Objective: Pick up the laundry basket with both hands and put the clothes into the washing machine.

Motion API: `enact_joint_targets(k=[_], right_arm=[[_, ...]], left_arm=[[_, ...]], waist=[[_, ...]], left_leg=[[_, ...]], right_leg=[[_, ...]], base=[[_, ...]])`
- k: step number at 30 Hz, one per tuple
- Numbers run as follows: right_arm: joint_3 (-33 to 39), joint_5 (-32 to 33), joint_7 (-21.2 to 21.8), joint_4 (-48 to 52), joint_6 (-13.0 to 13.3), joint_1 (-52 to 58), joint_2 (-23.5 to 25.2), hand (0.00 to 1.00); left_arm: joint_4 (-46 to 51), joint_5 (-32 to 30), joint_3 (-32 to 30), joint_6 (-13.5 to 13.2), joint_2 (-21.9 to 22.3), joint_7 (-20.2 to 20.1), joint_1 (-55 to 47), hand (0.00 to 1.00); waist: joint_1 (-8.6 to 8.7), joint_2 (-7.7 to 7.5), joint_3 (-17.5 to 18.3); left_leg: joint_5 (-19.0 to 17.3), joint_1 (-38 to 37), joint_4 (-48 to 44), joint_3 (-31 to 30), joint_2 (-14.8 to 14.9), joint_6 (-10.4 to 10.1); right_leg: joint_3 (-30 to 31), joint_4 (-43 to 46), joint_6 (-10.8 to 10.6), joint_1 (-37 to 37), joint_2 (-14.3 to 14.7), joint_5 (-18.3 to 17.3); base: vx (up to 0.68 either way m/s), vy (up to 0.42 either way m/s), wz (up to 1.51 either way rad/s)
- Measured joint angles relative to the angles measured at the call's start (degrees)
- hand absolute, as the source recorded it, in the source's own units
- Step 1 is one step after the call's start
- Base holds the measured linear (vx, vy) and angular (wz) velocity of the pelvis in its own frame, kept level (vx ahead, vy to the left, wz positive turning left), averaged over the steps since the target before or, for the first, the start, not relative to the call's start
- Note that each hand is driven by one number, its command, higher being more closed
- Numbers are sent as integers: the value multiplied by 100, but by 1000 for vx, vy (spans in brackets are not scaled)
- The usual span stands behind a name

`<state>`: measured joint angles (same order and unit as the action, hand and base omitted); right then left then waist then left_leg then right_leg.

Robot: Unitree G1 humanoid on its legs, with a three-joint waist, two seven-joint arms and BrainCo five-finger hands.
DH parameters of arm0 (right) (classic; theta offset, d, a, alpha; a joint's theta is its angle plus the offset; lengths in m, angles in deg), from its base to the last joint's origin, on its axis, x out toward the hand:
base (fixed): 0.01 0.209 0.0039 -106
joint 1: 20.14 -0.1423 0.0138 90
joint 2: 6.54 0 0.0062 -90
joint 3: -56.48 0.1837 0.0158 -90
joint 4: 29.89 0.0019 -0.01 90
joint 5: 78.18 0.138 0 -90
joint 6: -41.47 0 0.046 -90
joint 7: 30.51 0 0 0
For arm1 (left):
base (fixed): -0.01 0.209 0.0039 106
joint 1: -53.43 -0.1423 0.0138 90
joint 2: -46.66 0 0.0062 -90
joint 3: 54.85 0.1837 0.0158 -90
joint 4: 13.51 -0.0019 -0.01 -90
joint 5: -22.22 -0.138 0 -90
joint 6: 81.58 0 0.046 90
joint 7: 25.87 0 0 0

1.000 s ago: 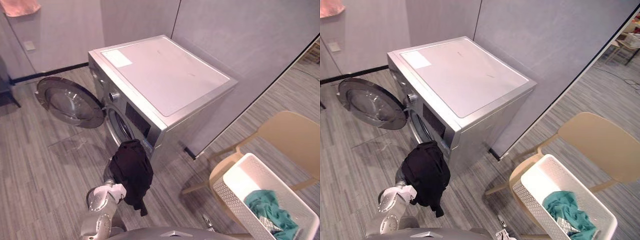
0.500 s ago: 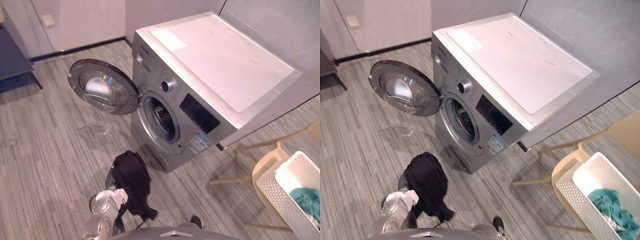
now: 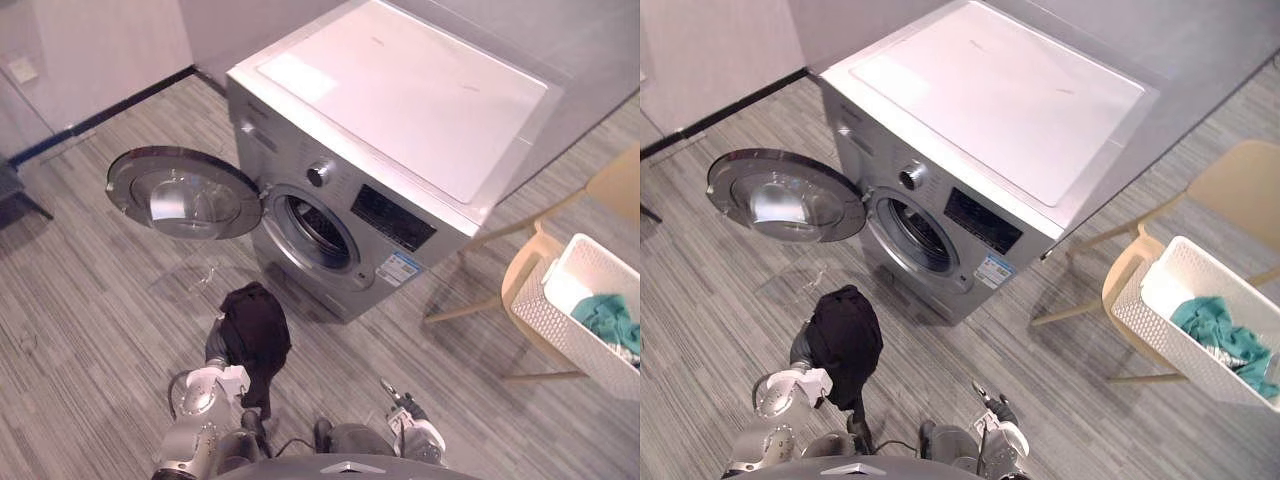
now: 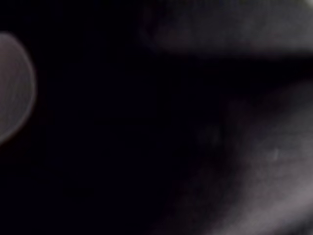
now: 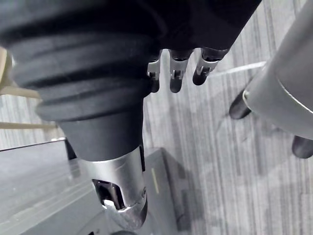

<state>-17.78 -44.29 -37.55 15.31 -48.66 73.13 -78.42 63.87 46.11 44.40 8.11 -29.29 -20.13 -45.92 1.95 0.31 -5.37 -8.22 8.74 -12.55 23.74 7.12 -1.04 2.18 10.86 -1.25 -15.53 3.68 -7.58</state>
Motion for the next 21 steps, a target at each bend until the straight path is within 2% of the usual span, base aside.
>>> enact_joint_targets(k=[1, 2, 4, 5, 6, 7, 8, 9, 11, 13, 15, 18, 20, 21], right_arm=[[14, 0, 38, 49, -1, 29, -52, 0], [12, 3, 61, 108, 12, 35, -98, 0], [17, 13, 61, 112, 72, 43, -113, 0], [59, 13, 51, 149, 117, 79, -120, 0], [58, -5, 38, 292, 116, 187, -110, 0], [27, -25, 31, 407, 122, 241, -104, 0], [7, -45, 39, 597, 113, 400, -103, 0], [-5, -47, 43, 665, 108, 538, -117, 0], [-150, -61, 32, 848, 92, 703, -199, 0], [-260, -64, 13, 878, 10, 723, -249, 0], [-337, -65, -18, 1068, -13, 764, -245, 0], [-382, -66, -121, 1124, -17, 746, -210, 0], [-378, -183, -182, 794, -9, 509, -286, 0], [-373, -231, -189, 683, -15, 434, -325, 0]], left_arm=[[-193, -51, -18, 35, 88, -3, 105, 100], [-148, -60, -9, 76, 165, -20, 89, 100], [-162, -87, -8, 73, 261, -34, 140, 100], [-131, -155, 103, 75, 292, -56, 164, 100], [12, -159, 211, 76, 323, -92, 178, 100], [107, -157, 241, 73, 351, -115, 180, 100], [318, -158, 262, 70, 463, -120, 146, 100], [439, -160, 301, 68, 503, -126, -2, 100], [619, -161, 328, 60, 513, -171, -280, 100], [661, -160, 296, 65, 512, -168, -385, 100], [663, -160, 287, 78, 520, -156, -387, 100], [661, -161, 358, 112, 493, -109, -388, 100], [566, -161, 368, 111, 482, -106, -358, 100], [499, -161, 377, 111, 483, -104, -350, 100]], waist=[[101, 81, -67], [101, 158, -56], [102, 185, -63], [120, 180, -70], [108, 170, -121], [107, 182, -231], [24, 210, -390], [-58, 206, -372], [-192, 334, -306], [-215, 312, -288], [-298, 231, -276], [-295, 155, -273], [-245, 197, -235], [-241, 250, -196]], left_leg=[[-26, -98, 50, -188, -66, -66], [49, -207, 309, -492, -71, -134], [129, -559, 601, -662, -41, -217], [161, -637, 428, -617, 28, -352], [-57, -516, -290, -615, 146, -552], [-177, -416, -890, -642, 237, -584], [-60, 54, -2729, -712, 538, -446], [258, 355, -3575, -816, 689, -255], [543, 738, -4573, -965, 832, -147], [297, 1135, -4942, -968, 901, 42], [180, 1448, -4631, -1040, 971, 94], [159, 1308, -2698, -1539, 954, 19], [315, 848, -475, -2008, 814, -267], [402, 732, 19, -2132, 792, -408]], right_leg=[[-203, -210, 220, 282, 0, 496], [-112, -410, 197, 415, 83, 652], [-52, -492, 203, 608, 193, 651], [-58, -451, 253, 731, 214, 614], [-60, -372, 363, 911, 213, 460], [-72, -320, 405, 1082, 213, 362], [-62, -14, 482, 1360, 219, 23], [-7, 250, 544, 1385, 235, -224], [213, 623, 568, 1447, 207, -507], [460, 751, 499, 1348, 44, -592], [763, 850, 391, 1073, -173, -654], [1291, 901, 106, 821, -482, -811], [1671, 773, -317, 749, -729, -926], [1770, 692, -449, 740, -767, -931]], base=[[88, -128, 10], [117, -145, -17], [114, -116, -27], [118, -92, 5], [107, -86, 14], [19, -72, 16], [-46, -26, 2], [-55, 13, -14], [36, 122, -43], [85, 216, -63], [105, 252, -76], [194, 351, -67], [319, 554, -68], [341, 588, -90]])
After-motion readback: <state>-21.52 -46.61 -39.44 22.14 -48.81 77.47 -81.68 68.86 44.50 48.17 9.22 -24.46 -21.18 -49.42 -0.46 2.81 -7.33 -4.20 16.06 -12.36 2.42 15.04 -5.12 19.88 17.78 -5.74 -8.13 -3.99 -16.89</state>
